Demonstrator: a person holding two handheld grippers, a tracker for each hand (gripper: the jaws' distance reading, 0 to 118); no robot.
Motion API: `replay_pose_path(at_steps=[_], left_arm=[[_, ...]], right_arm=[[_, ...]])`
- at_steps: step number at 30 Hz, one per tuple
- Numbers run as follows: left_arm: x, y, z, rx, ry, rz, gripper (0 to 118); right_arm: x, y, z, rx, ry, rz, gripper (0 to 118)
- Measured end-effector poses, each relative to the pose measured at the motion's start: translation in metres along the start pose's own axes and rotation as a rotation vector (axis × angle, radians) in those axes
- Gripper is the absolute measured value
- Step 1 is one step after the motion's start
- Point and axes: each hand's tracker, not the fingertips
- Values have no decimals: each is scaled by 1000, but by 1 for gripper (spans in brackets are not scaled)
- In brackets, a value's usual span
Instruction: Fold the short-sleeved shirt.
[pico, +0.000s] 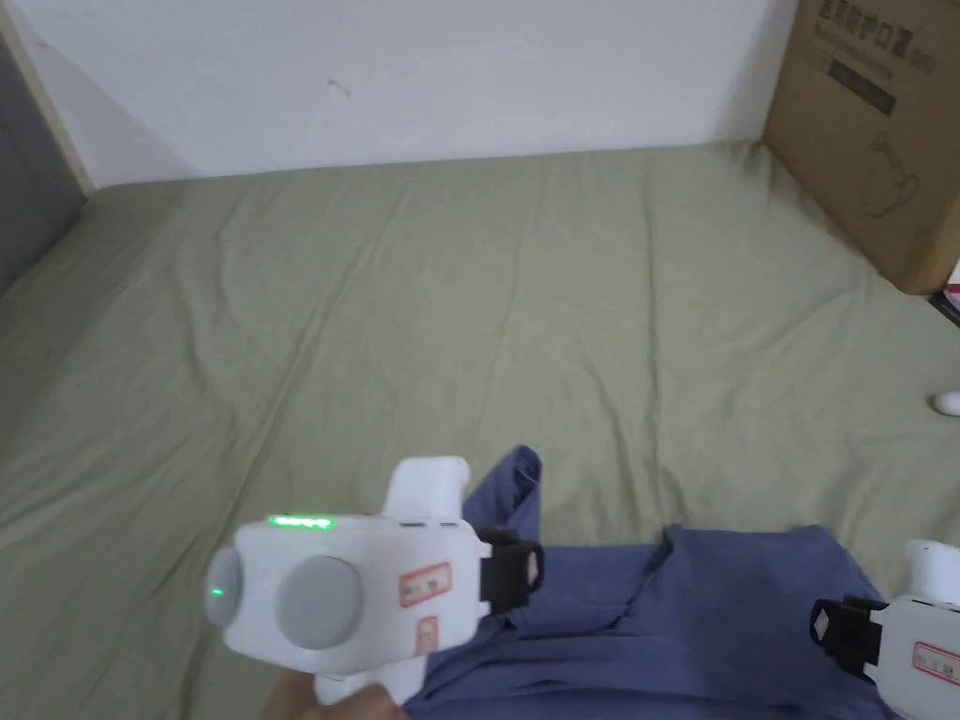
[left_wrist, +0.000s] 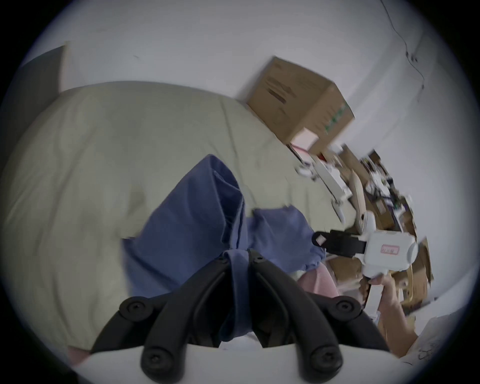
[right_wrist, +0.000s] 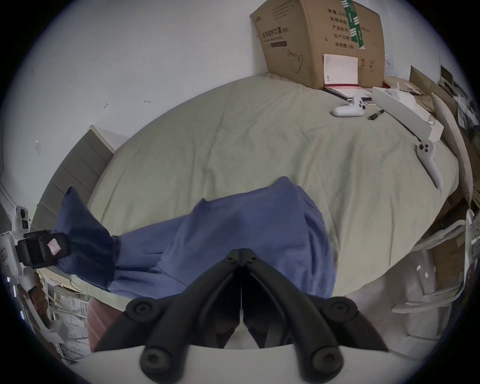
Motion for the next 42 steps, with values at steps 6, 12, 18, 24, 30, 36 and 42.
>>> replay_pose_path(at_steps=[6,12,18,24,30,36,42], left_arm=[[-1,-16,-87,-195,73,42,94],[-18,0,-13,-9,-88,187,63],[-36,-6,-18,-86,49,179,0],[-16,-31,-82,-224,-59,226,0],[13,-41,-108,-281,-96,199,0],[11,-41,-96,-290,-133,175,0],[-40,-23,-24,-104,-144,278,3]], right_arm=[[4,-6,9,-10,-8,-21,0],[8,-3,36,8,-31,-22,0],[9,3,42,43,-31,-37,0],[17,-2,38,30,-18,-100,0],[26,-12,42,0,-18,-81,0],[27,-15,42,-9,-28,-82,0],[22,-13,38,-12,-26,-66,0]])
